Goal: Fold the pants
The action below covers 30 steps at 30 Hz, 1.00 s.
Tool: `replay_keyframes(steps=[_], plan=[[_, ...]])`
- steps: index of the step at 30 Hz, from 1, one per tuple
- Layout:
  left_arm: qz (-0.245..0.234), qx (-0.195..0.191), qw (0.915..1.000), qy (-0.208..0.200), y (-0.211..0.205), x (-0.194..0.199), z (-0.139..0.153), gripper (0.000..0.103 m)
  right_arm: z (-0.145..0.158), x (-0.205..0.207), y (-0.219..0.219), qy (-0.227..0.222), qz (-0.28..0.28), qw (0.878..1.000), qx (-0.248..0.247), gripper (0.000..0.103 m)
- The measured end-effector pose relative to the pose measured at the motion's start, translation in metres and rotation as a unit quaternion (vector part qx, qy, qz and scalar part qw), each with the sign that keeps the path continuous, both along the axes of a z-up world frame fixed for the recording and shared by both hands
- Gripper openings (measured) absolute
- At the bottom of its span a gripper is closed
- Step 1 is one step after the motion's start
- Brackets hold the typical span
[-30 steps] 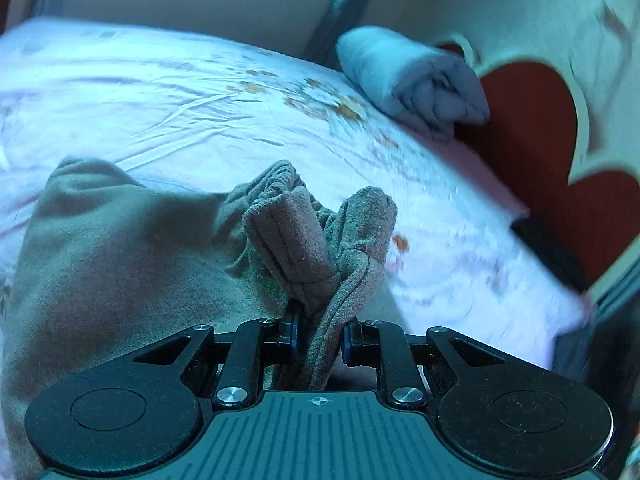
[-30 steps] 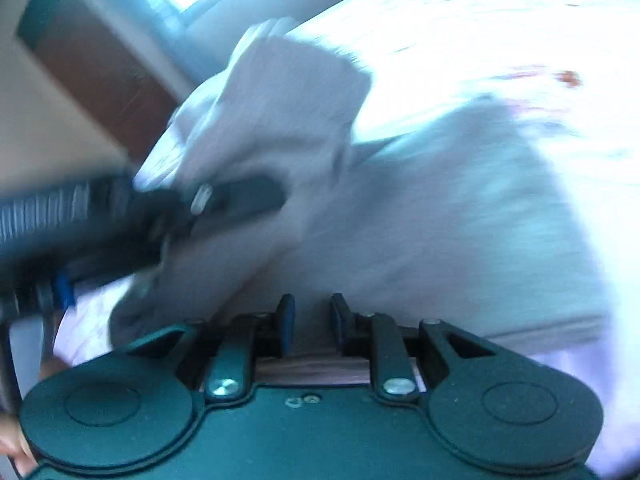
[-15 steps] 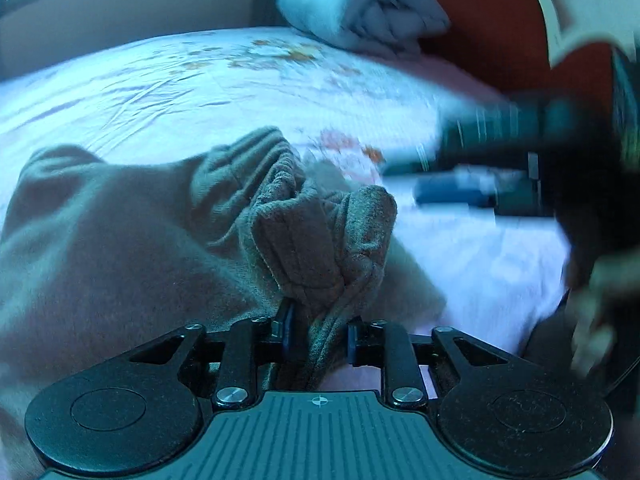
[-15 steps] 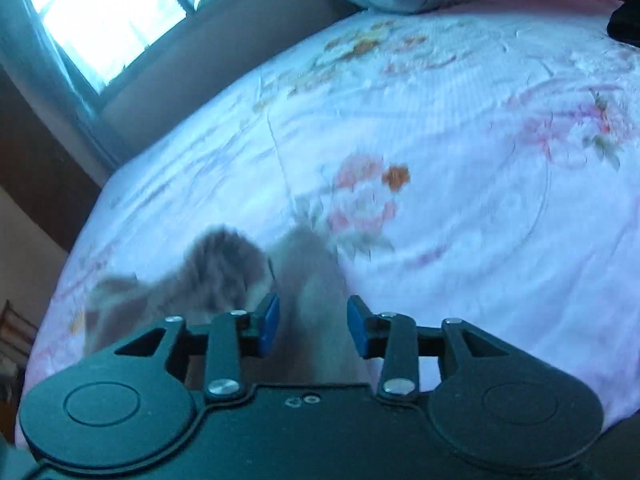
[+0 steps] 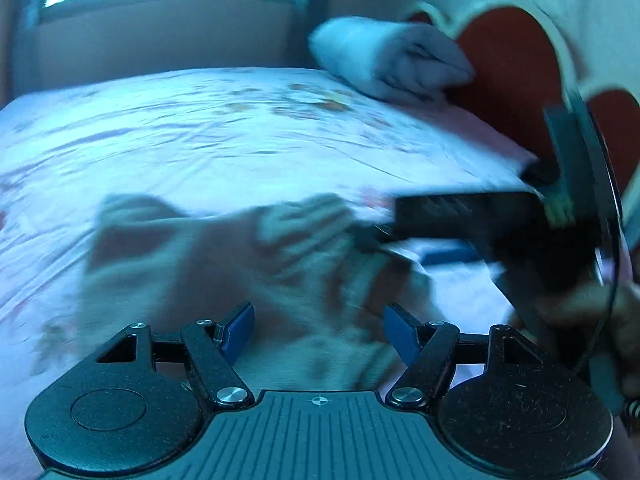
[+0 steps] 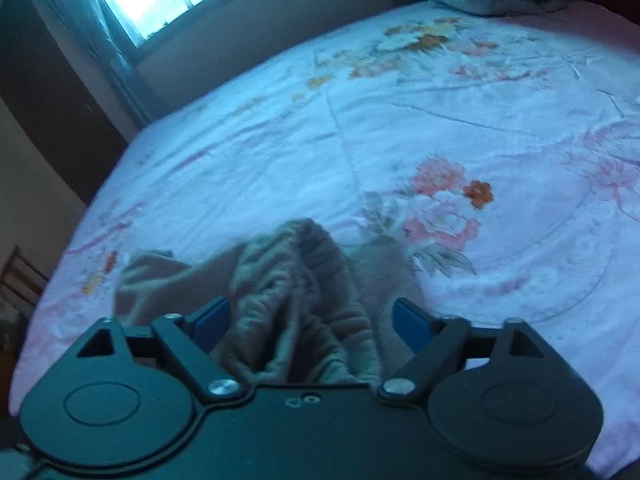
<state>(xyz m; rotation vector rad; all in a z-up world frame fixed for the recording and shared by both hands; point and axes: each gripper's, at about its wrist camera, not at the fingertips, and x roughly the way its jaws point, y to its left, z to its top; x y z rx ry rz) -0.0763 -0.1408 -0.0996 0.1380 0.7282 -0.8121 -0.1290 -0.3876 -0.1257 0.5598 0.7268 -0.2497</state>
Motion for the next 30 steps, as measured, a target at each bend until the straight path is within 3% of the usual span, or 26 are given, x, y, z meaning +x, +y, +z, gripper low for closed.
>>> replay_keyframes(steps=[7, 11, 14, 21, 25, 27, 30], plan=[[0.109, -0.007, 0.9934, 0.035, 0.056, 0.041, -0.015, 0.071, -0.031, 0.012, -0.009, 0.044, 0.018, 0.992, 0.117, 0.079], [0.126, -0.009, 0.9896, 0.069, 0.064, 0.054, -0.034, 0.072, -0.03, 0.006, -0.014, 0.024, 0.006, 0.993, 0.114, 0.034], [0.128, -0.007, 0.9881, 0.084, 0.057, 0.061, -0.046, 0.072, -0.017, -0.002, -0.012, 0.009, 0.019, 0.995, 0.099, 0.021], [0.11, -0.022, 0.9918, 0.062, 0.037, 0.062, -0.034, 0.072, 0.009, -0.03, -0.01, -0.045, -0.007, 0.997, 0.066, 0.015], [0.107, -0.004, 0.9918, 0.07, 0.026, 0.07, -0.039, 0.074, 0.002, -0.045, -0.014, -0.034, -0.026, 0.999, 0.029, 0.015], [0.11, 0.014, 0.9906, 0.081, 0.022, 0.075, -0.051, 0.074, -0.016, -0.042, -0.019, -0.005, -0.023, 0.999, 0.047, 0.019], [0.11, 0.017, 0.9902, 0.085, 0.022, 0.077, -0.052, 0.074, -0.03, -0.042, -0.028, -0.006, -0.041, 0.995, 0.086, 0.031]])
